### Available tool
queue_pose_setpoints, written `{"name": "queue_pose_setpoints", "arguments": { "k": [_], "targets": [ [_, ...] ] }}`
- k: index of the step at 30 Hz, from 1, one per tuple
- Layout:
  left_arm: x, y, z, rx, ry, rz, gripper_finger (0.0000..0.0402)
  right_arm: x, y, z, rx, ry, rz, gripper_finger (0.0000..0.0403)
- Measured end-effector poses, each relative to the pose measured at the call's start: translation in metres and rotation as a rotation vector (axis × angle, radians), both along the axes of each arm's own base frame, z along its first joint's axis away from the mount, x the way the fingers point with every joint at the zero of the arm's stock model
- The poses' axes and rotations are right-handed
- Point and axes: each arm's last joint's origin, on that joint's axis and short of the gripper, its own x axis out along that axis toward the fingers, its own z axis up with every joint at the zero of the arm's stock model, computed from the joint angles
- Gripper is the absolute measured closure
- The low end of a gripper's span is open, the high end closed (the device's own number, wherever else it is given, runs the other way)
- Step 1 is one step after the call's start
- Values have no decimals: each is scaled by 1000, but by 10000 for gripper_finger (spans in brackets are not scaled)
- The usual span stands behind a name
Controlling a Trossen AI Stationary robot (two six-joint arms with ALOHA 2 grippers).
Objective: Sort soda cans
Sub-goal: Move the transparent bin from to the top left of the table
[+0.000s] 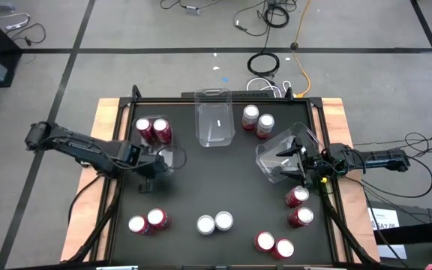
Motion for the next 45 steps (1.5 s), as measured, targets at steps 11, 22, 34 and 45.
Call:
{"name": "queue_pose_setpoints", "arguments": {
  "k": [11,22,34,45],
  "targets": [
    [24,12,5,-33,-54,22,389,0,0,0,0,0,0,69],
    [49,25,-2,-12,8,-84,391,0,0,0,0,0,0,69],
    [50,60,2,78,8,-143,390,0,0,0,0,0,0,69],
    [45,88,1,97,11,-91,389,0,0,0,0,0,0,69]
  ]
}}
